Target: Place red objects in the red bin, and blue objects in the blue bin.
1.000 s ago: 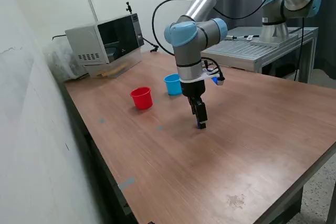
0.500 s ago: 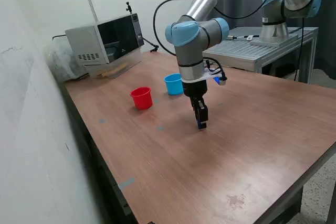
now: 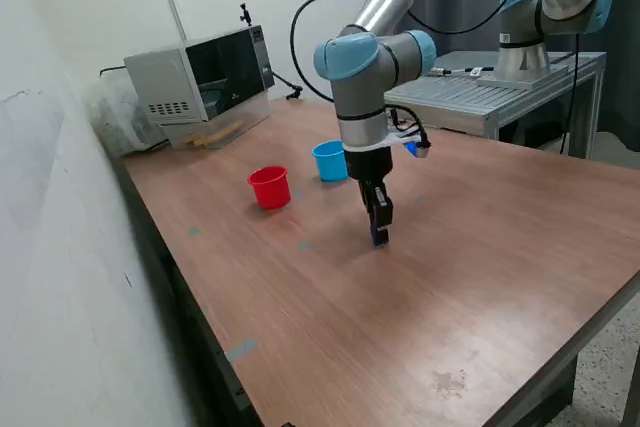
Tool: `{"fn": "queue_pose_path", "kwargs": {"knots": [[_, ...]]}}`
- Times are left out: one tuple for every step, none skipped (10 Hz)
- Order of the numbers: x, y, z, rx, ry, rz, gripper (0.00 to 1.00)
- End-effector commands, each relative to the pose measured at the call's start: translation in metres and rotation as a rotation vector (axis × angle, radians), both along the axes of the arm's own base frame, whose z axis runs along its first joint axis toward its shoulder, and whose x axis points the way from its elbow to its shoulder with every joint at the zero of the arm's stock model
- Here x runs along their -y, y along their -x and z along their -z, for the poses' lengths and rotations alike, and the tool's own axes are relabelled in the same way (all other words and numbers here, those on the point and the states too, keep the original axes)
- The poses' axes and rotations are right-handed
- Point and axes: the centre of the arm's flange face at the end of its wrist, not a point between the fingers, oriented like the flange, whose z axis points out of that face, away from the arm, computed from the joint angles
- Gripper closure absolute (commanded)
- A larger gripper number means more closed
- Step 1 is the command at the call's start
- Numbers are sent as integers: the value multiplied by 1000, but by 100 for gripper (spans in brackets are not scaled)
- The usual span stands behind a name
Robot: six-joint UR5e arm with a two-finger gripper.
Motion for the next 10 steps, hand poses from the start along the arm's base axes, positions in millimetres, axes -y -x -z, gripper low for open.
{"fn": "queue_pose_path", "kwargs": {"knots": [[-19,4,-71,-95,-21,-17,100],[-51,4,-102,-123,-31,3,100],[-84,-8,-119,-117,-50,28,100],[-108,-22,-134,-105,-95,18,100],[-133,-39,-145,-63,-139,9,100],[-156,-59,-149,8,-163,-2,100],[-176,-77,-148,79,-163,-14,100],[-194,-90,-146,129,-169,-30,100],[-212,-103,-140,189,-188,-37,100],[-226,-109,-134,219,-187,-33,100]]}}
